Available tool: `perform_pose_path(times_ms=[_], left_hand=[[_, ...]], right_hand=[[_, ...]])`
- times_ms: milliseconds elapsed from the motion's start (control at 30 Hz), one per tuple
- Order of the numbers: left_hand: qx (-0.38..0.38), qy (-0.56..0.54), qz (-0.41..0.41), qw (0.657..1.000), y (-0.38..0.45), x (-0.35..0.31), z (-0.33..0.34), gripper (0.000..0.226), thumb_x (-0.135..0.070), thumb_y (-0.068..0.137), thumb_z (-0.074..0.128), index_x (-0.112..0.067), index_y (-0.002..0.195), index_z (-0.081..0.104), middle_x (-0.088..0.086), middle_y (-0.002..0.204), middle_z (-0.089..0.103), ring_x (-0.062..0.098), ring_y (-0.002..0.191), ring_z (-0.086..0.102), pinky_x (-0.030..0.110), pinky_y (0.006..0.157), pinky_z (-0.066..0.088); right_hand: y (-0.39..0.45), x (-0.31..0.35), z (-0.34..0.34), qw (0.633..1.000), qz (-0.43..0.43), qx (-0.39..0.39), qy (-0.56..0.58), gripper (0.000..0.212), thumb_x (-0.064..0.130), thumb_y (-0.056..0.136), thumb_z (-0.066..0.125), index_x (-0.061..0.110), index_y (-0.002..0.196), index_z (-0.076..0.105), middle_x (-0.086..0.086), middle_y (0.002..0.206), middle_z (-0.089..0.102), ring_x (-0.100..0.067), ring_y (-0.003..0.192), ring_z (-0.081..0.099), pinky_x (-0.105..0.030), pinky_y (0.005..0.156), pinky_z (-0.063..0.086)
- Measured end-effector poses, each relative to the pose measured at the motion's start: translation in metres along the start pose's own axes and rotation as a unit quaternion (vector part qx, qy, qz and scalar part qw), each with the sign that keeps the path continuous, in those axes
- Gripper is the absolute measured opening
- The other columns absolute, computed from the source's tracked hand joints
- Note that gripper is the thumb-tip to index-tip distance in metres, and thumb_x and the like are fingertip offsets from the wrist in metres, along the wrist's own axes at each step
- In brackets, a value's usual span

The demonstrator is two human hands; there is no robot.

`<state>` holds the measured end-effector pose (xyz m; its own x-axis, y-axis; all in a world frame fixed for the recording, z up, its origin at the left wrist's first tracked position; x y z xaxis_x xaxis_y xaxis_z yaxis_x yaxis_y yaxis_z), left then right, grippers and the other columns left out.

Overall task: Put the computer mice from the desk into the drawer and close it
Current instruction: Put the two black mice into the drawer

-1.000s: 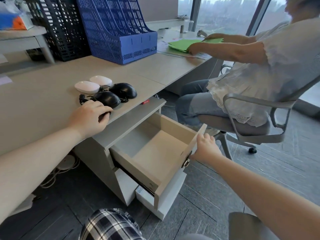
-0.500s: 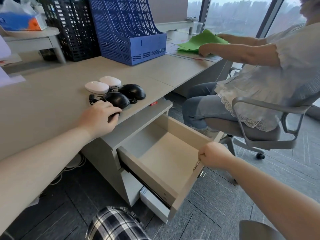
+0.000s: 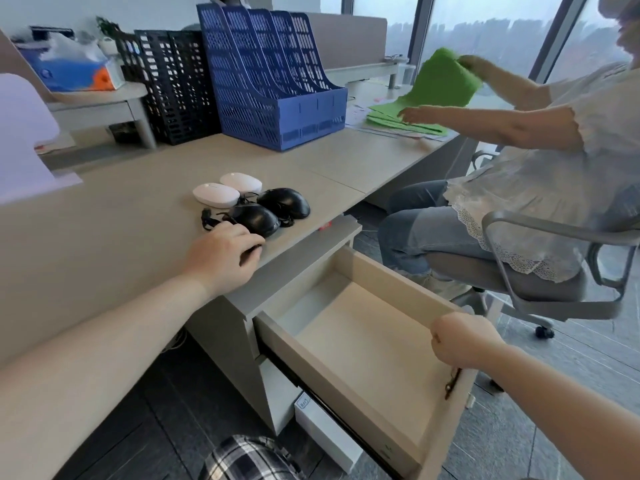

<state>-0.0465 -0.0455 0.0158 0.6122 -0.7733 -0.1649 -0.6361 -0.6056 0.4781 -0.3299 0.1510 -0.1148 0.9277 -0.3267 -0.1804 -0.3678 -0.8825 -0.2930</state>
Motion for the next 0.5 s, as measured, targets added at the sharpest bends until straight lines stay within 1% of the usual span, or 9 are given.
perform_pose_path(times_ms=[33,100,167,233,267,300,333,400,500], left_hand=[[-0.001,-0.005,-0.001,1.000,0.000,-0.001,-0.001,0.044,-0.038,0.082,0.039,-0.012,0.096,0.073,0.004,0.082,0.069,0.030,0.082,0.058,0.043,0.067,0.054],[-0.010,-0.011,-0.010,1.000,0.001,-0.002,-0.005,0.046,-0.041,0.082,0.041,-0.011,0.097,0.072,0.005,0.085,0.069,0.030,0.085,0.059,0.042,0.068,0.054],[-0.035,-0.009,-0.044,0.998,0.004,0.003,-0.011,0.046,-0.046,0.082,0.044,-0.012,0.098,0.071,0.006,0.089,0.069,0.030,0.088,0.059,0.038,0.069,0.052],[-0.054,-0.015,-0.123,0.991,0.009,0.020,-0.018,0.044,-0.050,0.081,0.054,-0.015,0.104,0.067,0.006,0.100,0.063,0.029,0.098,0.055,0.036,0.075,0.048],[-0.046,-0.020,-0.169,0.984,0.011,0.029,-0.018,0.046,-0.053,0.080,0.060,-0.018,0.110,0.063,0.005,0.110,0.058,0.027,0.105,0.051,0.036,0.080,0.046],[-0.026,-0.018,-0.208,0.978,0.014,0.037,-0.015,0.054,-0.057,0.076,0.063,-0.021,0.116,0.059,0.004,0.119,0.053,0.026,0.113,0.047,0.037,0.087,0.043],[0.001,-0.019,-0.238,0.971,0.016,0.044,-0.009,0.065,-0.062,0.072,0.064,-0.023,0.123,0.054,0.003,0.129,0.047,0.026,0.121,0.042,0.038,0.092,0.041],[0.057,-0.042,-0.287,0.955,0.020,0.057,0.005,0.090,-0.075,0.060,0.062,-0.027,0.134,0.042,0.003,0.141,0.036,0.027,0.130,0.035,0.040,0.101,0.037],[0.119,-0.043,-0.310,0.942,0.026,0.067,0.025,0.112,-0.090,0.039,0.049,-0.033,0.136,0.036,0.005,0.144,0.037,0.030,0.133,0.033,0.044,0.106,0.036]], right_hand=[[0.003,0.004,-0.010,1.000,0.002,-0.024,0.006,0.029,0.022,0.088,0.037,0.017,0.082,0.065,0.004,0.073,0.054,-0.020,0.068,0.052,-0.026,0.062,0.047],[0.012,0.019,-0.039,0.997,-0.004,-0.073,0.025,0.030,0.024,0.090,0.037,0.018,0.094,0.066,0.003,0.078,0.054,-0.020,0.070,0.053,-0.025,0.061,0.044],[0.025,0.041,-0.071,0.992,-0.026,-0.113,0.055,0.028,0.023,0.089,0.036,0.020,0.090,0.065,0.002,0.079,0.054,-0.022,0.073,0.054,-0.026,0.061,0.041],[0.041,0.066,-0.106,0.982,-0.049,-0.150,0.101,0.024,0.020,0.087,0.036,0.021,0.077,0.058,0.001,0.080,0.058,-0.025,0.080,0.060,-0.027,0.060,0.043],[0.048,0.078,-0.123,0.974,-0.059,-0.169,0.137,0.023,0.019,0.086,0.037,0.019,0.076,0.057,0.000,0.082,0.062,-0.027,0.084,0.062,-0.029,0.062,0.046],[0.057,0.088,-0.140,0.964,-0.065,-0.185,0.182,0.023,0.018,0.086,0.039,0.018,0.080,0.061,-0.001,0.087,0.066,-0.027,0.089,0.062,-0.032,0.068,0.050],[0.066,0.098,-0.156,0.949,-0.072,-0.200,0.232,0.025,0.019,0.086,0.041,0.019,0.091,0.065,-0.001,0.095,0.069,-0.027,0.094,0.062,-0.034,0.075,0.053],[0.084,0.118,-0.186,0.923,-0.084,-0.224,0.303,0.030,0.022,0.087,0.045,0.022,0.112,0.063,-0.002,0.107,0.069,-0.027,0.102,0.061,-0.036,0.084,0.052],[0.108,0.153,-0.218,0.909,-0.130,-0.252,0.307,0.040,0.030,0.089,0.050,0.023,0.128,0.051,-0.007,0.124,0.060,-0.030,0.118,0.051,-0.039,0.092,0.045]])
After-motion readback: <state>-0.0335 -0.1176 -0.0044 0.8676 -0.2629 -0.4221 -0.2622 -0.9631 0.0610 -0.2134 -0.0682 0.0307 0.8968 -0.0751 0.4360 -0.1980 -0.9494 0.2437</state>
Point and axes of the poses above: each hand's wrist, its own y-axis towards the middle knuckle, its own z-axis out of the palm, x = y × z, the point moved 10 cm from there along y, towards the middle knuckle
